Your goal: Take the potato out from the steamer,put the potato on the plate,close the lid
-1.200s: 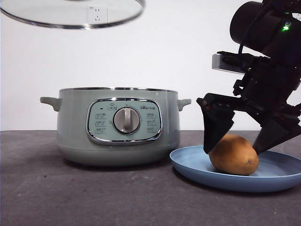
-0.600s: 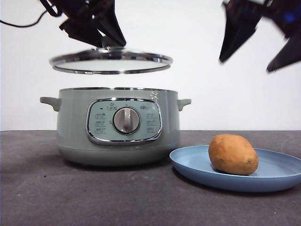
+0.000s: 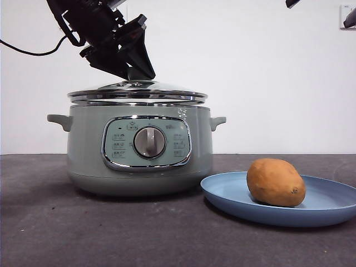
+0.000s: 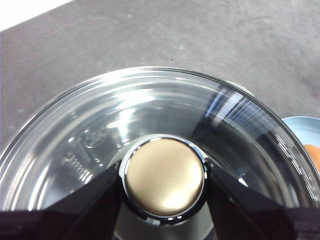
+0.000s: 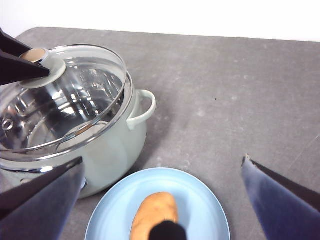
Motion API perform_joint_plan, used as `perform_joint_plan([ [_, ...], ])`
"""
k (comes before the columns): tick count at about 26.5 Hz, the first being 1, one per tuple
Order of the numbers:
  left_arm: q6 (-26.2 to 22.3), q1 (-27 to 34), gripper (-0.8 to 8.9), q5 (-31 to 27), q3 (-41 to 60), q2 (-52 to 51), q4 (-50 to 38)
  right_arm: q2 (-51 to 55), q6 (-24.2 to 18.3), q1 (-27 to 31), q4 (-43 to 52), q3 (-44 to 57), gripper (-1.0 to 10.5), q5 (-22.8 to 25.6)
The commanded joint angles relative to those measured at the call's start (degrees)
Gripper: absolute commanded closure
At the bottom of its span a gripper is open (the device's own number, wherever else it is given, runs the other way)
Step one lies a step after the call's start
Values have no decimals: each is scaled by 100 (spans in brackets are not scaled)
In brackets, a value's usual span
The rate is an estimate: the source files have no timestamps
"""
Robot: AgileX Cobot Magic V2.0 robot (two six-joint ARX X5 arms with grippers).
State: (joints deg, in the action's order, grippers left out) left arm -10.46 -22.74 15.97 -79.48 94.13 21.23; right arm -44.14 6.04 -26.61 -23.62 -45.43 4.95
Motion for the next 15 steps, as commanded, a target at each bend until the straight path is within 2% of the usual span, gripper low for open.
perform_joint_plan([
  [1, -55, -63, 822, 50, -57, -39, -251, -11, 35, -2, 37, -9, 348, 22],
  [15, -50, -98, 822, -87, -52, 254, -133, 2, 35, -2, -94, -9, 348, -4],
])
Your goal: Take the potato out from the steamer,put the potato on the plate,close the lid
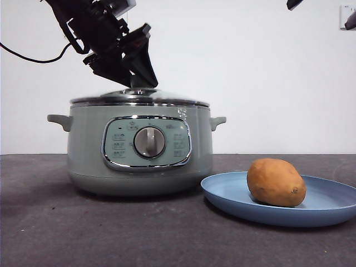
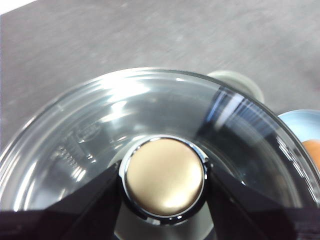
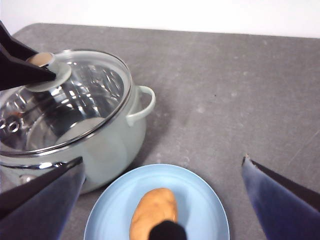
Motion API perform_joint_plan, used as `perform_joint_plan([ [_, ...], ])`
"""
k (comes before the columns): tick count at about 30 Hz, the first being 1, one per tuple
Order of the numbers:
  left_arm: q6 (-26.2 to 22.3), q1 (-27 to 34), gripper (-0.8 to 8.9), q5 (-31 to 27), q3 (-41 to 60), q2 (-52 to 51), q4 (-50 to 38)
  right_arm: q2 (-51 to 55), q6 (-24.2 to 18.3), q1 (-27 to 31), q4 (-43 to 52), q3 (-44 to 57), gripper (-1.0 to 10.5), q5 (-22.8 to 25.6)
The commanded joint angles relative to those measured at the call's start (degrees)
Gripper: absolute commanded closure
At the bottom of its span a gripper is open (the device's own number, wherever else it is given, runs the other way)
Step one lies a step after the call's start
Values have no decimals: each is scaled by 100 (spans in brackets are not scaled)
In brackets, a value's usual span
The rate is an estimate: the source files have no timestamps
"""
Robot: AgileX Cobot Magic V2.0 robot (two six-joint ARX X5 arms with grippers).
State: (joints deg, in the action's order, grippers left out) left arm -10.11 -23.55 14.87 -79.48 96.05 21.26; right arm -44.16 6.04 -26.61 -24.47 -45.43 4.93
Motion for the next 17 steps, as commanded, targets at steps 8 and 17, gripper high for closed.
perform_joint_plan([
  [8, -83, -22, 822, -55, -52, 118, -190, 4, 35, -2, -28, -9, 349, -7],
  [17, -39, -22, 249, 13, -52, 114, -66, 2, 37, -2, -118, -9, 348, -17],
])
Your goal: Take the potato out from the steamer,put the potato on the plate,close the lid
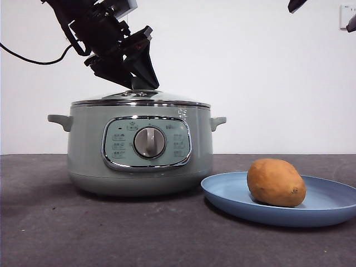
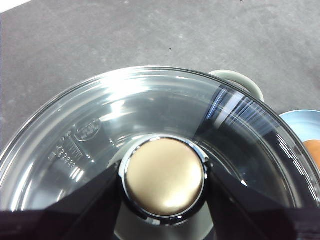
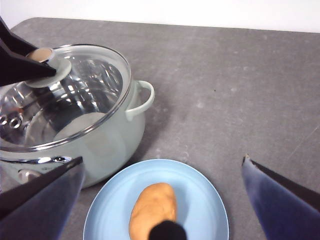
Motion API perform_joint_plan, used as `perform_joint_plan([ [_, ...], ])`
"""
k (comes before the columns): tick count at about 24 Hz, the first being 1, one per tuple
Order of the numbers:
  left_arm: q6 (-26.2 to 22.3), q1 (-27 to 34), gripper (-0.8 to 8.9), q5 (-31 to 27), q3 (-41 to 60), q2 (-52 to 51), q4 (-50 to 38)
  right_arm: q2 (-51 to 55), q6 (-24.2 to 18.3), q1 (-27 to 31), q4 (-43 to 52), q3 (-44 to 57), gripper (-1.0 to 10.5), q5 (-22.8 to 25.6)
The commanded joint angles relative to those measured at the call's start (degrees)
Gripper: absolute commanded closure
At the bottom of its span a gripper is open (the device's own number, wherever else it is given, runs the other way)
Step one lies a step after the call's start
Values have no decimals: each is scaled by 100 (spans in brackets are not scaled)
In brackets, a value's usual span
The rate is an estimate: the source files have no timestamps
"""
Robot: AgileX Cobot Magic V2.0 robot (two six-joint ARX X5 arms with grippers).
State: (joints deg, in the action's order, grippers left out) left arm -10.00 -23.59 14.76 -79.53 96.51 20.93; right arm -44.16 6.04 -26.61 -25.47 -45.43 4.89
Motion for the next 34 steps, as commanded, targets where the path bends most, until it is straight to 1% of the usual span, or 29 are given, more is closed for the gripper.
perform_joint_plan([
  [1, -50, -17, 249, 24, -50, 68, -33, 2, 39, -2, -46, -9, 348, -15],
  [13, -50, -9, 249, 22, -61, -289, -2, 2, 55, -2, -76, -9, 348, -44],
  [19, -48, -9, 249, 24, -302, -474, 431, 2, 55, -9, -79, -9, 348, -48],
  [21, -46, -9, 249, 24, -407, -568, 675, 4, 55, -9, -103, -9, 348, -83],
  [25, -44, -9, 249, 33, -789, -748, 1526, 2, 74, -9, -267, -11, 348, -415],
  [31, -31, -13, 250, 85, -1626, -898, 3141, 2, 120, -9, -715, -13, 350, -1126],
  [34, -31, -17, 253, 339, -2002, -933, 3810, 4, 149, -9, -909, -13, 352, -1410],
])
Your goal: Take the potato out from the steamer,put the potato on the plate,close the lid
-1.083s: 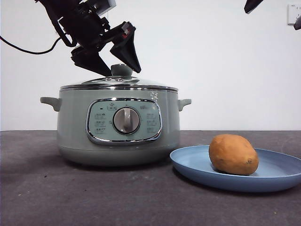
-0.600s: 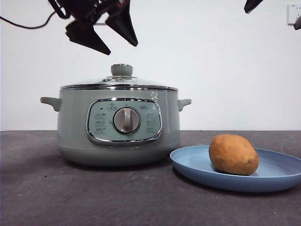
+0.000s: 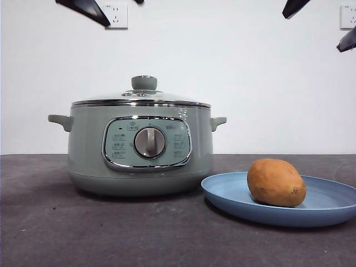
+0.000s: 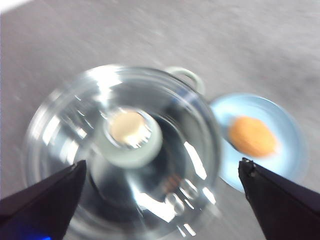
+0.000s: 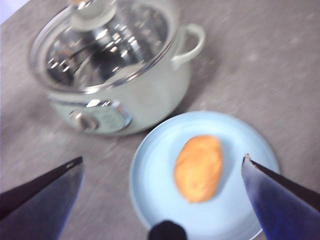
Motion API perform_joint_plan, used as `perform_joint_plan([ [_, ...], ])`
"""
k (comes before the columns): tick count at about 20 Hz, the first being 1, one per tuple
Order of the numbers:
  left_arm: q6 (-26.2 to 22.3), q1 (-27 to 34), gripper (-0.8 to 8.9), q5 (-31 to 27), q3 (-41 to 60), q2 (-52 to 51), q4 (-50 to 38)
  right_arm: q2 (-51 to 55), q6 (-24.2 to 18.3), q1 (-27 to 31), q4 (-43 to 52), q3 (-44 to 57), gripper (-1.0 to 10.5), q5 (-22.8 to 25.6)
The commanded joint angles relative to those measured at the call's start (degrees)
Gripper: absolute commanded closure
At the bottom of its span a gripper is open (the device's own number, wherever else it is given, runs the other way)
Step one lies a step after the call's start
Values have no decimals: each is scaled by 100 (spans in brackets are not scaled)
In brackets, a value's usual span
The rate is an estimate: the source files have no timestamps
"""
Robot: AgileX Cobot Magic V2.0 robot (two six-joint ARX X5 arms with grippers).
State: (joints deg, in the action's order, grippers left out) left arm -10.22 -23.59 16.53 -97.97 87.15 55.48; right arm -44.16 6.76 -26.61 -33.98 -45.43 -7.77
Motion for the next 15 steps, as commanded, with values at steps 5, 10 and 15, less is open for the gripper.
perform_joint_plan([
  [5, -9, -20, 587, 487, -474, -35, 984, 2, 94, -7, -210, -13, 447, -446],
  [10, -11, -37, 820, 483, -514, -35, 1193, 2, 85, -9, -245, -13, 966, -435],
  [15, -11, -46, 819, 485, -514, -35, 1209, 2, 87, -9, -247, -13, 951, -402],
])
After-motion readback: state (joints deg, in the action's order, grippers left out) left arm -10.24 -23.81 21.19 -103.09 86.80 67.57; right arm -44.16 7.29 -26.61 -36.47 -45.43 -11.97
